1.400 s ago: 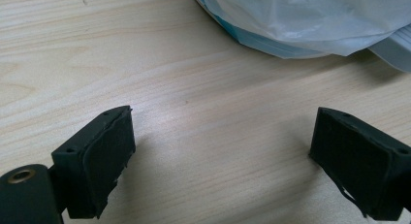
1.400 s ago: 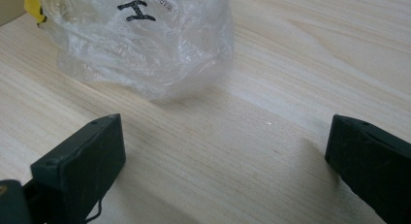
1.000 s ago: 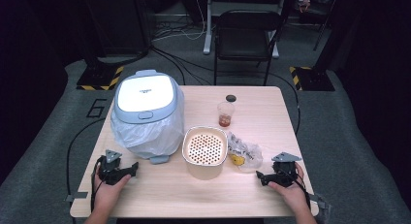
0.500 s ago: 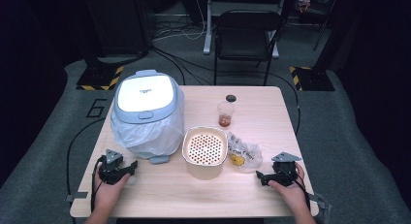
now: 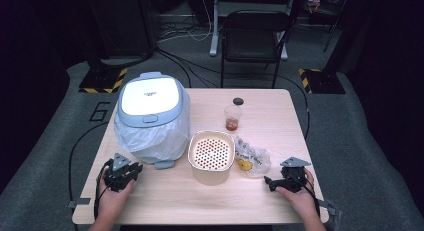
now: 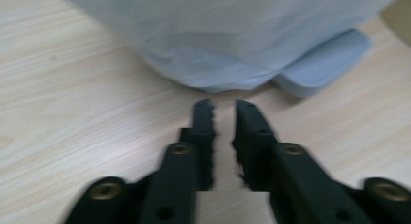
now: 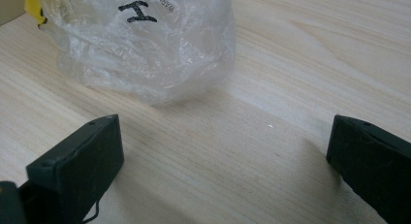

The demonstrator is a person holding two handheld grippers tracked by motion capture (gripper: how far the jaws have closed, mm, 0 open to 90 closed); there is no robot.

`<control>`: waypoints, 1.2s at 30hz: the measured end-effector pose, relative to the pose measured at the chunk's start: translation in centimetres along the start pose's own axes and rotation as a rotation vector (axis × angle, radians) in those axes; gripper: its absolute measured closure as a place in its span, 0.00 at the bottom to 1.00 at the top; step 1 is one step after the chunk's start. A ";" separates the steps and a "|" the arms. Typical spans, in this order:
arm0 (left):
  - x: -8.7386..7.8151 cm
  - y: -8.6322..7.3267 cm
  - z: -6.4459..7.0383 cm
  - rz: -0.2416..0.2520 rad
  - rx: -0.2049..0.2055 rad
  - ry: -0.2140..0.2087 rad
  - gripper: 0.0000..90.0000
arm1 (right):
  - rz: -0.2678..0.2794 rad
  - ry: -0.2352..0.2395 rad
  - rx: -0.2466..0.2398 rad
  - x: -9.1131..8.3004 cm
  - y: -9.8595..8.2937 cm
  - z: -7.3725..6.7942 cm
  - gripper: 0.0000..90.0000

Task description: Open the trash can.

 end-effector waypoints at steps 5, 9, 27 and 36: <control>-0.5 0.5 1.4 0.004 0.057 -0.023 1.00 | 0.001 0.001 -0.003 0.0 0.0 0.0 0.00; -0.6 0.9 3.0 0.010 0.090 -0.043 1.00 | 0.003 0.000 -0.009 0.0 0.0 0.1 0.00; 0.4 2.8 5.8 -0.026 0.204 -0.079 1.00 | 0.002 0.002 -0.008 0.0 0.0 0.1 0.00; 1.2 4.1 6.1 -0.028 0.223 -0.062 1.00 | 0.005 0.002 -0.009 0.0 0.0 0.1 0.00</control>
Point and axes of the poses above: each handheld gripper's, and its own axes: x roughly forward along the jaws, y roughly out of its top, z roughly to its right, the point moved 10 cm from there along x, roughly forward along the jaws, and after that the axes turned 2 degrees about -y, right-handed, at the moved point
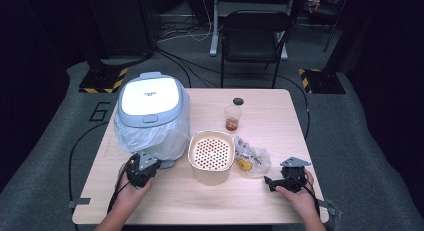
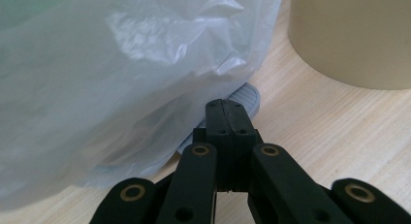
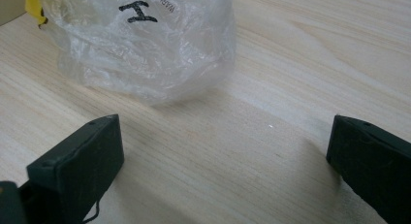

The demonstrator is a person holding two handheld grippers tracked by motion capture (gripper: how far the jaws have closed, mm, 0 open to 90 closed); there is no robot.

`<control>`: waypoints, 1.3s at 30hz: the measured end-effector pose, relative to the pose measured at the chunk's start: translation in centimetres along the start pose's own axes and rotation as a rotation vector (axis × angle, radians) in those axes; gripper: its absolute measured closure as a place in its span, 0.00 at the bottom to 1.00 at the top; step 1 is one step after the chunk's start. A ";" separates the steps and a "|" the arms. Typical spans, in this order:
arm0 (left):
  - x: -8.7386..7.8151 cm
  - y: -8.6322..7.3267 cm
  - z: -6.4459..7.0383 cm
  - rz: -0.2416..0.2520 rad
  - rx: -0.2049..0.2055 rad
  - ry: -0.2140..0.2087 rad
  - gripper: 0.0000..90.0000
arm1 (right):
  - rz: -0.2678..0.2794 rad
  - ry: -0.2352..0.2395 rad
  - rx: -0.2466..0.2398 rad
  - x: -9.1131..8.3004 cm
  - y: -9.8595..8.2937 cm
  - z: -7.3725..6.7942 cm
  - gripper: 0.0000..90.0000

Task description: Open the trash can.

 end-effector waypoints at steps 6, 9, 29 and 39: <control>1.3 0.1 0.6 -0.020 0.025 0.000 1.00 | -0.003 0.000 0.006 0.0 0.0 -0.1 0.00; 1.8 0.1 0.7 -0.041 0.050 -0.002 1.00 | -0.001 -0.002 -0.001 0.0 0.0 0.0 0.00; 3.3 -0.4 0.8 -0.072 0.076 0.018 1.00 | -0.003 0.000 0.004 0.0 0.0 0.0 0.00; 4.0 -1.2 0.8 -0.075 0.058 -0.002 1.00 | -0.002 -0.002 0.001 0.0 0.0 0.0 0.00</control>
Point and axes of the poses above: each handheld gripper's, and its own axes: x roughly forward along the jaws, y roughly out of its top, z roughly to its right, the point moved 10 cm from there along x, roughly forward along the jaws, and after that the axes turned 2 degrees about -y, right-handed, at the moved point
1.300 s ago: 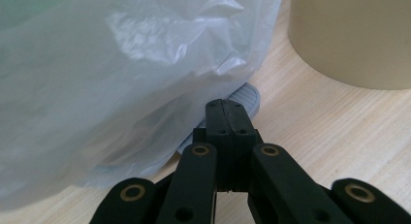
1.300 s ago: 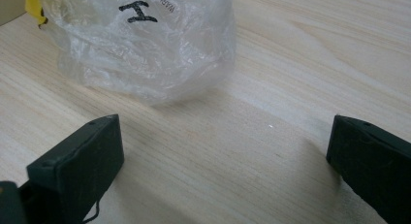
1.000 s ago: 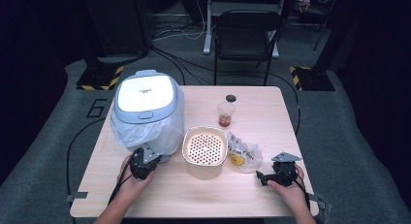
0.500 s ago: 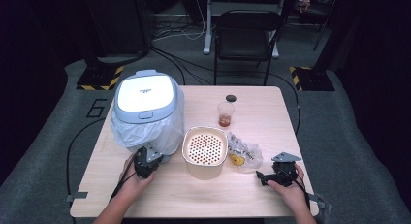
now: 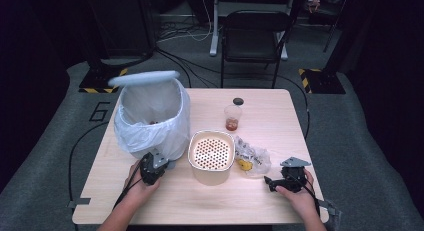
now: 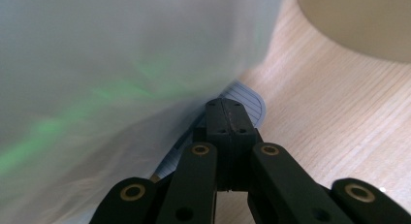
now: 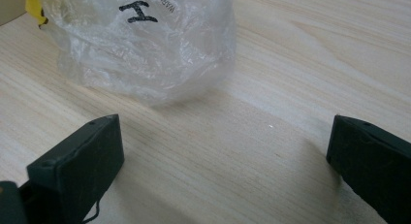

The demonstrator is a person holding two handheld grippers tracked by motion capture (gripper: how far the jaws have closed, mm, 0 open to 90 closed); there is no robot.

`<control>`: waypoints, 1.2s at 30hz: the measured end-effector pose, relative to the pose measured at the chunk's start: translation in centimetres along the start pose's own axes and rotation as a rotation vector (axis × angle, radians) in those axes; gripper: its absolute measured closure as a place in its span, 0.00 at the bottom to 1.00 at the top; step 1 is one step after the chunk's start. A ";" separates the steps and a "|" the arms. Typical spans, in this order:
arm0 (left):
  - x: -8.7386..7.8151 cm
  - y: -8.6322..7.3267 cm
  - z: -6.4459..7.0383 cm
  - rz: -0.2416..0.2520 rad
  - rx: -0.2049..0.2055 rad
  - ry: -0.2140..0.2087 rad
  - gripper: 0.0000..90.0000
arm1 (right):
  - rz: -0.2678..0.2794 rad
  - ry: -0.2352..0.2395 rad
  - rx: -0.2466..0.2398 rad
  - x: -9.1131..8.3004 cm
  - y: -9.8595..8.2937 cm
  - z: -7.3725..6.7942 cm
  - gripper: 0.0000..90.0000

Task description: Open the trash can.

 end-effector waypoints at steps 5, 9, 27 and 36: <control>0.0 -0.2 -0.3 0.029 -0.050 -0.035 1.00 | 0.001 0.003 -0.003 0.0 0.0 0.0 0.00; 0.1 -0.2 -0.3 0.058 -0.072 -0.019 1.00 | -0.002 0.001 0.002 0.0 0.0 0.0 0.00; 0.0 -0.3 -0.3 0.087 -0.098 -0.026 1.00 | 0.001 -0.002 0.021 -0.5 0.4 0.3 0.23; 0.0 -0.4 -0.3 0.115 -0.096 -0.013 1.00 | 0.004 0.046 0.093 -1.8 0.8 0.3 0.41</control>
Point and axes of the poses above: each handheld gripper's, and its own axes: x roughly forward along the jaws, y roughly out of its top, z roughly to its right, the point moved 10 cm from there along x, roughly forward along the jaws, and after that the axes turned 2 degrees about -y, right-handed, at the moved point
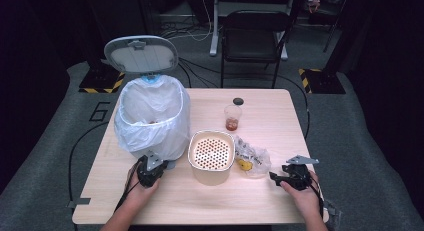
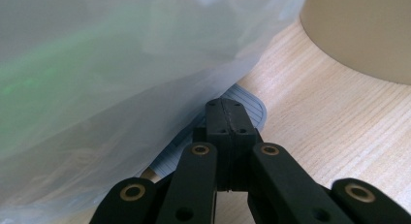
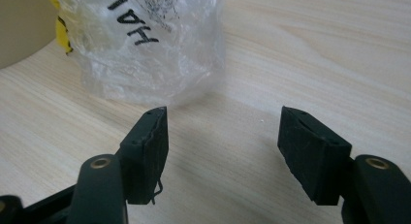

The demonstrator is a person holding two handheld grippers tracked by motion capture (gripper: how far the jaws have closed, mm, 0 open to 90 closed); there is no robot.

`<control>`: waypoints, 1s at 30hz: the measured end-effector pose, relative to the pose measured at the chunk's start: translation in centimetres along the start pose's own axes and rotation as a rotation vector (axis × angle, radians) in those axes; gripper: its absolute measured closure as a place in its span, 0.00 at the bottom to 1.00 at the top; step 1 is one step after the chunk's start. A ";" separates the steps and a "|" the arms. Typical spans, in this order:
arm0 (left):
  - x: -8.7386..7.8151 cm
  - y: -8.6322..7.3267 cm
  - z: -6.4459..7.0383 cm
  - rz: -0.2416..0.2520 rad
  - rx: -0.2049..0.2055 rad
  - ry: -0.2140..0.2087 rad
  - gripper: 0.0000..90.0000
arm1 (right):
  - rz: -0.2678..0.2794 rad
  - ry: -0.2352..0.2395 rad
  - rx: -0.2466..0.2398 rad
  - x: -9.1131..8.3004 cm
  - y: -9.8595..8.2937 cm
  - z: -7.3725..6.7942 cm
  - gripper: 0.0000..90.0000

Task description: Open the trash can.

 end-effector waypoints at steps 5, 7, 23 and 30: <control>0.0 -0.1 0.0 0.019 -0.021 -0.004 1.00 | 0.024 -0.011 -0.031 -0.8 1.0 -0.2 0.43; 0.0 -0.1 0.1 0.029 -0.053 -0.011 1.00 | 0.026 -0.013 -0.045 -1.2 1.2 -0.3 0.44; -0.1 -0.2 0.0 0.054 -0.035 0.004 1.00 | 0.070 0.043 -0.065 -3.1 4.9 -2.4 0.43; 0.0 -0.2 0.0 0.076 -0.044 0.011 1.00 | 0.088 0.060 -0.118 -2.6 7.4 -3.6 0.41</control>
Point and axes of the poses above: each handheld gripper's, and its own axes: x roughly forward along the jaws, y roughly out of its top, z roughly to its right, the point moved 10 cm from there along x, roughly forward along the jaws, and after that the axes turned 2 degrees about -y, right-handed, at the moved point
